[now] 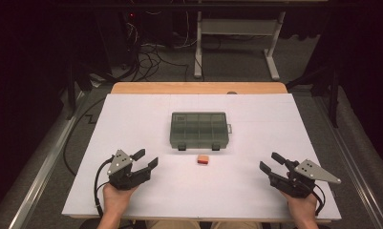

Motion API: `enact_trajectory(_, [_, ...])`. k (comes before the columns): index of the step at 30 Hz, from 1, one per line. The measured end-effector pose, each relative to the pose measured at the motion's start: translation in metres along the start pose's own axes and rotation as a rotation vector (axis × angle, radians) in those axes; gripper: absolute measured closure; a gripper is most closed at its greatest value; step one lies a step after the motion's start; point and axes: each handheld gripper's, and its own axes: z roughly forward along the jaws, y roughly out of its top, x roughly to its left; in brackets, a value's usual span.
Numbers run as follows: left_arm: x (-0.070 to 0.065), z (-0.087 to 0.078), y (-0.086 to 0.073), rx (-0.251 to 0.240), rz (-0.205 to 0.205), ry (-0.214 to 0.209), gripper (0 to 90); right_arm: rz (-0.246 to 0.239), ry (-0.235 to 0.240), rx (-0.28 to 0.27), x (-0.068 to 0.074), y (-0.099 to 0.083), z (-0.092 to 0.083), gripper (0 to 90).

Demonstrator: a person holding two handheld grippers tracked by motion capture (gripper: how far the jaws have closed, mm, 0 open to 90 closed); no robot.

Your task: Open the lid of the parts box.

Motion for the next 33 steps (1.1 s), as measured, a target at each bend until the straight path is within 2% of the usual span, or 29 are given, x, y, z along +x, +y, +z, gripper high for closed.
enact_trajectory(6, [-0.005, 0.003, 0.0, -0.008, -0.007, -0.003, 39.7, 0.01, 0.02, 0.001, 0.004, 0.001, 0.006, 39.8])
enact_trajectory(12, [-0.008, 0.006, 0.001, 0.005, 0.006, 0.003, 39.6, -0.027, 0.049, 0.025, 0.011, 0.002, 0.014, 39.8])
enact_trajectory(14, [-0.01, 0.008, 0.002, 0.019, 0.039, 0.016, 39.5, -0.026, 0.057, 0.028, 0.012, 0.002, 0.016, 39.8])
enact_trajectory(16, [-0.012, 0.011, 0.003, 0.023, 0.053, 0.015, 39.5, -0.025, 0.064, 0.028, 0.012, 0.003, 0.02, 39.8])
enact_trajectory(24, [-0.016, 0.018, 0.009, 0.026, 0.058, 0.001, 40.4, -0.034, 0.074, 0.039, 0.018, 0.01, 0.038, 40.1])
enact_trajectory(33, [-0.013, 0.028, 0.015, 0.024, 0.042, -0.016, 40.8, -0.007, 0.069, 0.062, 0.018, 0.011, 0.057, 41.2])
